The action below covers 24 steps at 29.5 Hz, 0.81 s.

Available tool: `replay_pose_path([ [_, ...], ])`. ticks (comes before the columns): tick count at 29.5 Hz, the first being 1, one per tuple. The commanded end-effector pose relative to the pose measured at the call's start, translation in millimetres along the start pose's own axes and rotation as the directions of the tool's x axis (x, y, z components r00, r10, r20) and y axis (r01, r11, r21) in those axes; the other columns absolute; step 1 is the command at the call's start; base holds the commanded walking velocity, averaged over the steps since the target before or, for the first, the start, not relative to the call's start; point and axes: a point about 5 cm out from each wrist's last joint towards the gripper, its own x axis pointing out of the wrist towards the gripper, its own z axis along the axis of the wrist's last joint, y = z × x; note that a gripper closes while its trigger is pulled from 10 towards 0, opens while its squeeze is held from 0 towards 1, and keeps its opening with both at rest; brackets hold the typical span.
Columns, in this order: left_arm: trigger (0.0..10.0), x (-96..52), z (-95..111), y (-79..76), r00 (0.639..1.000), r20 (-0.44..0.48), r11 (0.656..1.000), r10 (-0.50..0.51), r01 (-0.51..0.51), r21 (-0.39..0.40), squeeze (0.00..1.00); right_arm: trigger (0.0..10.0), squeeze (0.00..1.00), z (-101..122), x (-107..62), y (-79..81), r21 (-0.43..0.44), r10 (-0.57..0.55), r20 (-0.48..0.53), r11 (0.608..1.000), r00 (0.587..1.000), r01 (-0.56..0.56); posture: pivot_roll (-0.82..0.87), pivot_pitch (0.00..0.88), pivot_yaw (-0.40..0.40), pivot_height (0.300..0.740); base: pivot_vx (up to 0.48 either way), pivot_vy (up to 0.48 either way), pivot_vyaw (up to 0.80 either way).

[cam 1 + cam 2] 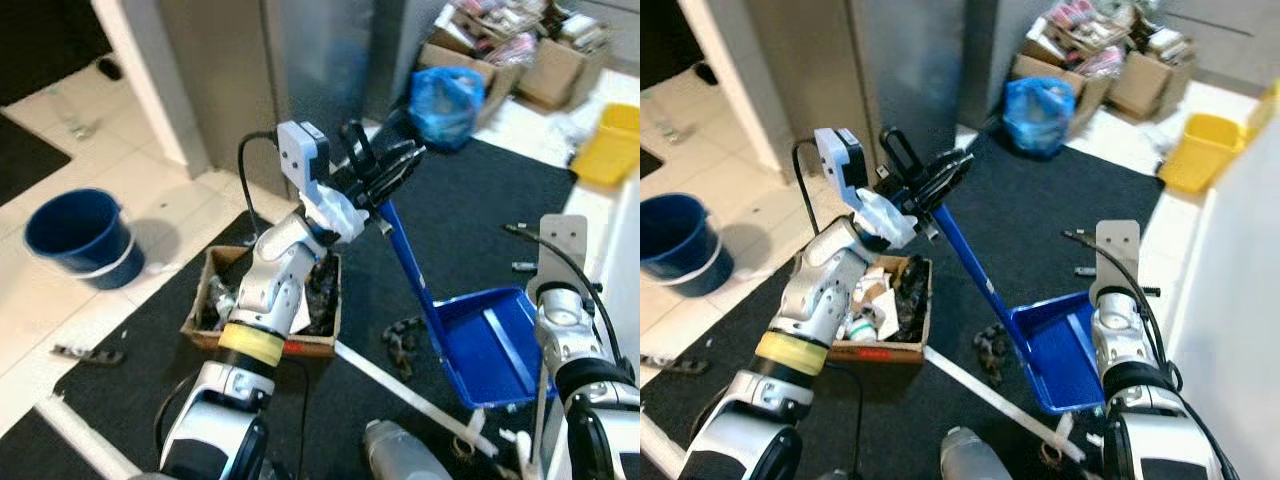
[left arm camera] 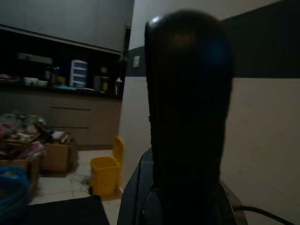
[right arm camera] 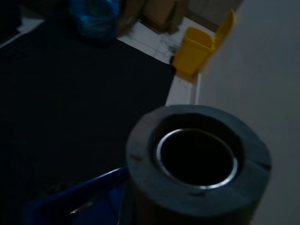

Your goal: Sweep floor

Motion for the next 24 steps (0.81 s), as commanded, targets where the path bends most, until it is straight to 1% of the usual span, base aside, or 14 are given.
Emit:
replay_pose_path([
  [1, 10.0, 2.4, 8.2, -5.3, 1.000, 0.030, 1.000, -0.007, 0.007, 0.018, 0.00, 10.0, 0.00, 5.6, 3.3, -3.5, -0.008, -0.015, 0.004, 1.000, 1.000, 0.015, 0.06, 0.000, -0.011, 0.740, 0.000, 0.000, -0.80],
  [6, 10.0, 1.9, 3.8, -9.8, 1.000, 0.009, 1.000, -0.015, 0.015, 0.012, 0.00, 10.0, 0.00, 11.4, 5.6, -8.0, 0.011, -0.036, 0.026, 0.999, 0.999, 0.036, 0.06, 0.000, -0.013, 0.740, 0.000, 0.000, -0.80],
  [7, 10.0, 0.4, -0.9, -12.1, 0.999, -0.017, 0.999, -0.032, 0.033, 0.009, 0.00, 10.0, 0.00, 13.5, 6.4, -10.0, 0.028, -0.045, 0.034, 0.999, 0.998, 0.044, 0.06, 0.000, -0.015, 0.740, 0.000, 0.000, -0.80],
  [9, 10.0, -0.6, -3.0, -12.7, 0.999, -0.029, 0.999, -0.035, 0.035, 0.008, 0.00, 10.0, 0.00, 14.9, 6.7, -10.8, 0.038, -0.049, 0.040, 0.998, 0.998, 0.048, 0.06, 0.000, -0.015, 0.740, 0.000, 0.000, -0.80],
  [12, 10.0, -5.4, -9.9, -12.4, 0.997, -0.066, 1.000, -0.028, 0.028, 0.008, 0.00, 10.0, 0.00, 18.9, 7.2, -11.7, 0.064, -0.054, 0.064, 0.997, 0.996, 0.050, 0.06, 0.000, -0.013, 0.740, 0.000, 0.000, -0.80],
  [14, 10.0, -11.0, -14.8, -9.8, 0.995, -0.099, 1.000, -0.008, 0.011, 0.026, 0.00, 10.0, 0.00, 20.7, 7.1, -11.6, 0.079, -0.058, 0.077, 0.996, 0.995, 0.052, 0.06, 0.000, -0.010, 0.740, 0.000, 0.000, -0.80],
  [16, 10.0, -12.9, -15.8, -8.7, 0.994, -0.109, 0.999, -0.001, 0.004, 0.032, 0.00, 10.0, 0.00, 21.2, 7.1, -11.6, 0.083, -0.060, 0.081, 0.995, 0.995, 0.053, 0.06, 0.000, -0.010, 0.740, 0.000, 0.000, -0.80],
  [18, 10.0, -18.7, -15.2, -1.8, 0.990, -0.135, 0.997, 0.033, -0.024, 0.068, 0.00, 10.0, 0.00, 22.9, 6.9, -11.2, 0.099, -0.063, 0.095, 0.994, 0.993, 0.054, 0.06, 0.000, -0.005, 0.740, 0.000, 0.000, -0.80],
  [20, 10.0, -21.6, -15.1, 1.9, 0.987, -0.156, 0.994, 0.049, -0.034, 0.099, 0.00, 10.0, 0.00, 23.7, 6.7, -10.2, 0.105, -0.059, 0.101, 0.993, 0.993, 0.048, 0.06, 0.000, -0.004, 0.740, 0.000, 0.000, -0.80],
  [21, 10.0, -25.3, -14.6, 7.8, 0.980, -0.185, 0.986, 0.073, -0.043, 0.158, 0.00, 10.0, 0.00, 25.1, 6.4, -7.9, 0.115, -0.047, 0.114, 0.993, 0.992, 0.034, 0.06, 0.000, -0.004, 0.740, 0.000, 0.000, -0.80],
  [22, 10.0, -26.9, -14.2, 10.2, 0.977, -0.197, 0.982, 0.083, -0.046, 0.184, 0.00, 10.0, 0.00, 25.7, 6.2, -7.0, 0.119, -0.042, 0.119, 0.993, 0.992, 0.028, 0.06, 0.000, -0.004, 0.740, 0.000, 0.000, -0.80],
  [23, 10.0, -29.5, -12.5, 15.9, 0.971, -0.216, 0.970, 0.106, -0.053, 0.236, 0.00, 10.0, 0.00, 27.5, 5.8, -5.5, 0.128, -0.036, 0.135, 0.992, 0.990, 0.019, 0.06, 0.000, -0.004, 0.740, 0.000, 0.000, -0.80],
  [24, 10.0, -29.5, -12.5, 15.9, 0.971, -0.216, 0.970, 0.106, -0.053, 0.236, 0.00, 10.0, 0.00, 27.5, 5.8, -5.5, 0.128, -0.036, 0.135, 0.992, 0.990, 0.019, 0.06, 0.000, -0.004, 0.740, 0.000, 0.000, -0.80],
])
